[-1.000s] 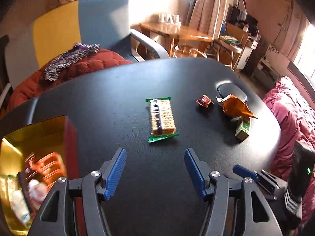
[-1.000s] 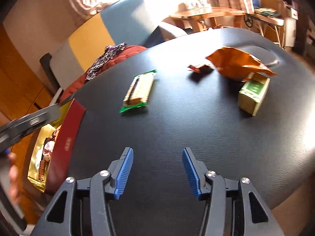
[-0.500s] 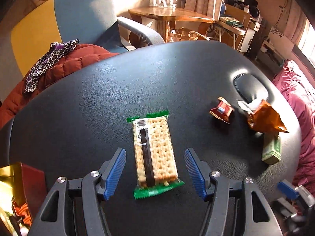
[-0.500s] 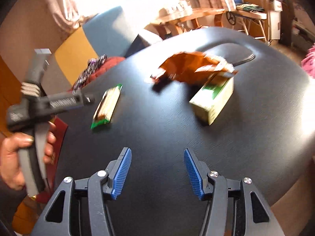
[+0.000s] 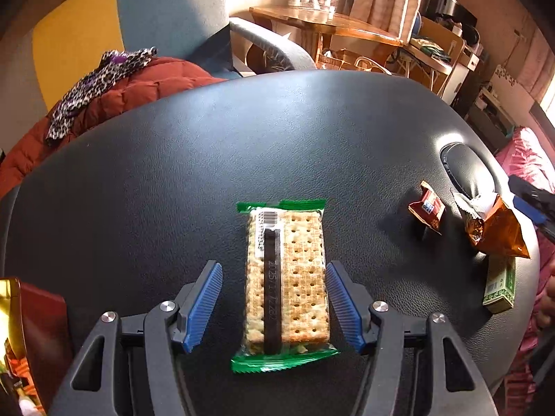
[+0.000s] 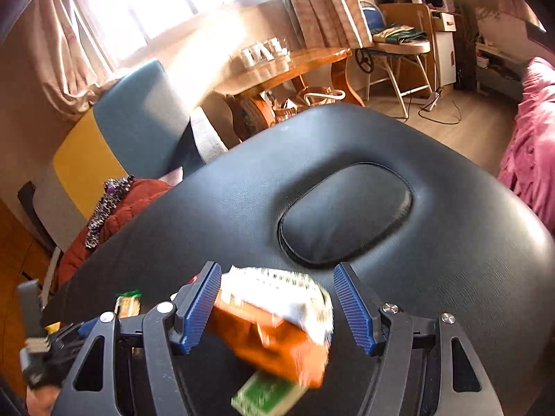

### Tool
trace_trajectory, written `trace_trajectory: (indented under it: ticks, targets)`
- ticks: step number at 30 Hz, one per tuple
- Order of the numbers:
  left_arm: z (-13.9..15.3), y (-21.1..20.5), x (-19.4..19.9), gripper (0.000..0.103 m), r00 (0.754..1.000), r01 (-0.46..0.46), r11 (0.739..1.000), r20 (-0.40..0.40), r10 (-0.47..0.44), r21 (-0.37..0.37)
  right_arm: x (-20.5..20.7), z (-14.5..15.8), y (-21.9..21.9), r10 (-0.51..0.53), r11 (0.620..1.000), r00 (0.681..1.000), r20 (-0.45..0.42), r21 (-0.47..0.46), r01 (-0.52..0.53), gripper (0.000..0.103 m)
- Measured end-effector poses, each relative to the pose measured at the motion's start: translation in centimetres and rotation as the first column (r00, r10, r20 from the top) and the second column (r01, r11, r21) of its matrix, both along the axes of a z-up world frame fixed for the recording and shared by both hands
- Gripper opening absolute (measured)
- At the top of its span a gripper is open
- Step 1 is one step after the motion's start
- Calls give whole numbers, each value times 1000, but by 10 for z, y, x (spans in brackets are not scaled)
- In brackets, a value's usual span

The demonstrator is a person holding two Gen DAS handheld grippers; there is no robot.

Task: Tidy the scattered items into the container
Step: 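Close the left tool on the green-wrapped cracker bar while the right tool grips the orange bag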

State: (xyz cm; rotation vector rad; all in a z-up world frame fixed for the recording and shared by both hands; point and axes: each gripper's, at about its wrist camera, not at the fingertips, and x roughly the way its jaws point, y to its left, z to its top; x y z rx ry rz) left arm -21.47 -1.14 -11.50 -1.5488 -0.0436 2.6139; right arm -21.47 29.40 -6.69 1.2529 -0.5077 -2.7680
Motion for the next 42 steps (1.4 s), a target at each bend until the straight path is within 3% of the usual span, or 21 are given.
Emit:
trace_trajectory:
  ticks: [5, 8, 15, 18, 21, 29, 35, 42]
  targets:
    - [-9, -13, 17, 55, 999, -33, 999, 29, 33, 4, -21, -19, -37, 131, 991, 986, 98, 24, -134, 71]
    - [-10, -15, 36, 54, 999, -31, 999, 8, 31, -26, -8, -20, -72, 250, 964, 962, 114, 63, -258, 70]
    - [-6, -23, 77, 53, 999, -44, 999, 11, 44, 6, 45, -26, -129, 442, 884, 889, 116, 113, -454, 66]
    - [-3, -27, 99, 53, 998, -58, 998, 22, 57, 36, 66, -22, -126, 457, 885, 885, 88, 57, -462, 66]
    - [0, -34, 122, 53, 997, -71, 995, 28, 70, 64, 90, -12, -115, 431, 902, 901, 42, -23, -431, 67]
    - [18, -45, 163, 60, 995, -97, 991, -11, 98, 88, 139, -10, -71, 264, 957, 965, 6, -126, -261, 71]
    - [30, -48, 156, 62, 996, -87, 994, -29, 89, 66, 166, -19, -53, 213, 968, 977, 29, -143, -207, 73]
    - [19, -40, 126, 62, 998, -61, 998, 7, 61, 4, 181, -16, -44, 187, 972, 982, 20, -150, -182, 75]
